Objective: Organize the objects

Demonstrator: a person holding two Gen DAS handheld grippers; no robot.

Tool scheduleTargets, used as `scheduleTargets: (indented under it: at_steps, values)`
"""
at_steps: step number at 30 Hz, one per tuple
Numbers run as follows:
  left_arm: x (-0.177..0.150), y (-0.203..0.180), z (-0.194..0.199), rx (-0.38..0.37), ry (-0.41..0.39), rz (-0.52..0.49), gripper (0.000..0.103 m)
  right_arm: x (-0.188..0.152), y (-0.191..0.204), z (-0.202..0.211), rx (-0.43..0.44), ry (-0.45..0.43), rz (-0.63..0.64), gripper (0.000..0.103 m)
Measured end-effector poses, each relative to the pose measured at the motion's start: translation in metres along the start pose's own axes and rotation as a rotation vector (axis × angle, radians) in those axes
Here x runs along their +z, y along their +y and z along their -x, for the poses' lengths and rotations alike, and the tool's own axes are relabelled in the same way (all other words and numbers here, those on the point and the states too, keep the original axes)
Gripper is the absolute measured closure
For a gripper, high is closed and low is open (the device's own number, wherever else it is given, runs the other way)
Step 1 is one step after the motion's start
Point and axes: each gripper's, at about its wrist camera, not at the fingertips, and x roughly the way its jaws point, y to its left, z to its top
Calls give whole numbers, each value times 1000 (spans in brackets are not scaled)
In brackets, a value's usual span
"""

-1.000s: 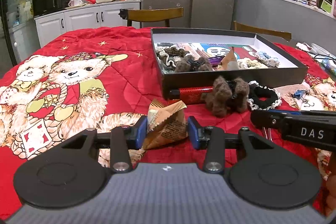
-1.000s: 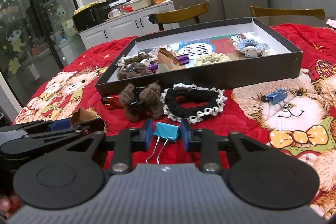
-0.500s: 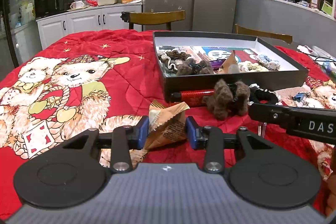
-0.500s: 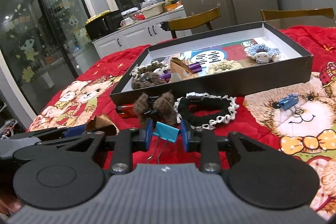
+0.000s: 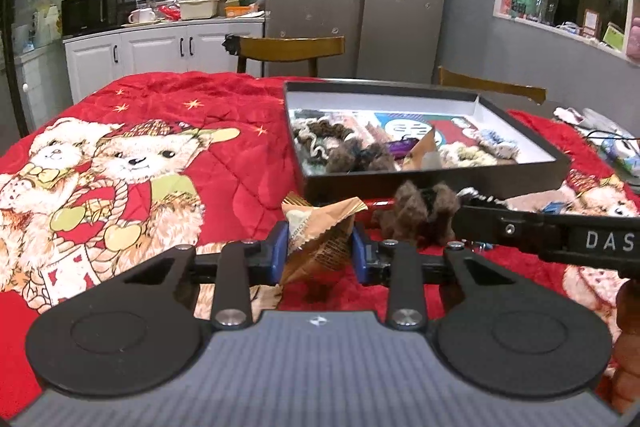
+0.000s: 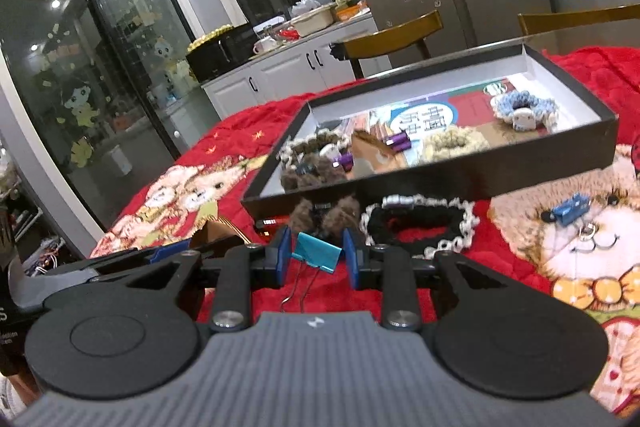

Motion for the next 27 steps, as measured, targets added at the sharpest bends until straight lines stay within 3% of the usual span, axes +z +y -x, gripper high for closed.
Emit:
scheduleTargets:
  at_steps: [10, 19, 27]
  values:
    - [36, -5, 24, -46, -59, 31, 66, 49, -3, 28, -3, -105, -16, 72]
    - [100, -29, 33, -109, -133, 33, 66, 110, -10, 51, -10, -224, -32, 72]
    - [156, -54, 11, -201, -153, 126, 66, 162, -35, 46, -38, -276, -76, 71]
